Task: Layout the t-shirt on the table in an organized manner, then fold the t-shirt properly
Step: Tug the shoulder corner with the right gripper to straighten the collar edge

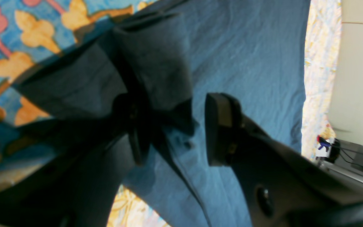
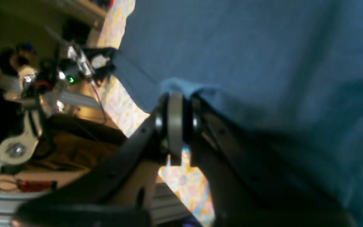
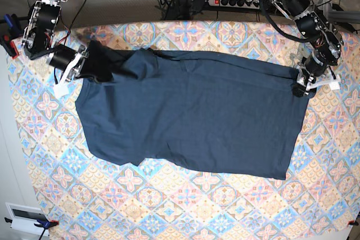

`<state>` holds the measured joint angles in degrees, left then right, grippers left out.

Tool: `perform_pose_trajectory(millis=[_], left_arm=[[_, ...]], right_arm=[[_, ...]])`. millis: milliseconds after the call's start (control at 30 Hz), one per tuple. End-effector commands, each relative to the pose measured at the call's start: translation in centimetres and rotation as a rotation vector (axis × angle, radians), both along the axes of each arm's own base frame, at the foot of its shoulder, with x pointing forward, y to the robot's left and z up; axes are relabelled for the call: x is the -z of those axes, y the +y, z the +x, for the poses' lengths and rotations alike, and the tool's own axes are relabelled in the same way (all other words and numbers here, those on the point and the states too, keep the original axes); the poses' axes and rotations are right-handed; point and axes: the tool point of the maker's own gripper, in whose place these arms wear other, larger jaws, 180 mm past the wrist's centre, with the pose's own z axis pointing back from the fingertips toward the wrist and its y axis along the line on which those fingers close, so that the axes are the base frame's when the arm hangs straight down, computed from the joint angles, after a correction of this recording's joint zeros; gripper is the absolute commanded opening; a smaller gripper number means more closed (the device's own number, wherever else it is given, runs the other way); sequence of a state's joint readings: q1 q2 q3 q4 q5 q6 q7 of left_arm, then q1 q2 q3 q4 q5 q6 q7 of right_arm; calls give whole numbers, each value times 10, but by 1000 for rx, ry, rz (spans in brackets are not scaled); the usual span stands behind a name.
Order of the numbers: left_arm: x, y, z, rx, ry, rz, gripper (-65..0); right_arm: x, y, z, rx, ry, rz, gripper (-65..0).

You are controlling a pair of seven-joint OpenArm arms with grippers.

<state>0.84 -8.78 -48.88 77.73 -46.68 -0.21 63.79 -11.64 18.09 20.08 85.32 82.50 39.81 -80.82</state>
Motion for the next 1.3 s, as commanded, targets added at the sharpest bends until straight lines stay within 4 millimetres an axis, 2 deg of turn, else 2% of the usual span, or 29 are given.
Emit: perform_pose_trajectory(millis=[0, 133, 300, 433, 533, 633, 733, 833, 1000, 1267], left_arm=[[-3, 6, -3, 3, 12, 15, -369], [-5, 9, -2, 2, 7, 19, -369], [-4, 9, -3, 2, 9, 19, -369], [-4, 5, -4, 23, 18, 5, -365], [-11, 0, -3, 59, 16, 4, -362], [-23, 4, -9, 69, 7, 56, -362], [-37, 12, -11, 80, -5, 111, -361], [-36, 7, -10, 133, 14, 134, -361], [-27, 6, -20, 164, 56, 150, -361], [-28, 5, -20, 167, 55, 150, -361]], right_arm=[[-15, -6, 13, 17, -56, 13, -617], [-9, 1, 16, 49, -43, 67, -599], [0, -1, 10, 43, -24, 3, -458], [-3, -6, -6, 42, -29, -54, -391], [-10, -13, -21, 37, -40, -107, -391], [-14, -23, -32, 19, -40, -164, -391], [-9, -31, -45, 3, -3, -199, -391], [0, -35, -54, -2, 35, -231, -391], [23, -49, -64, -27, 107, -376, -389], [41, -62, -72, -29, 166, -469, -387]])
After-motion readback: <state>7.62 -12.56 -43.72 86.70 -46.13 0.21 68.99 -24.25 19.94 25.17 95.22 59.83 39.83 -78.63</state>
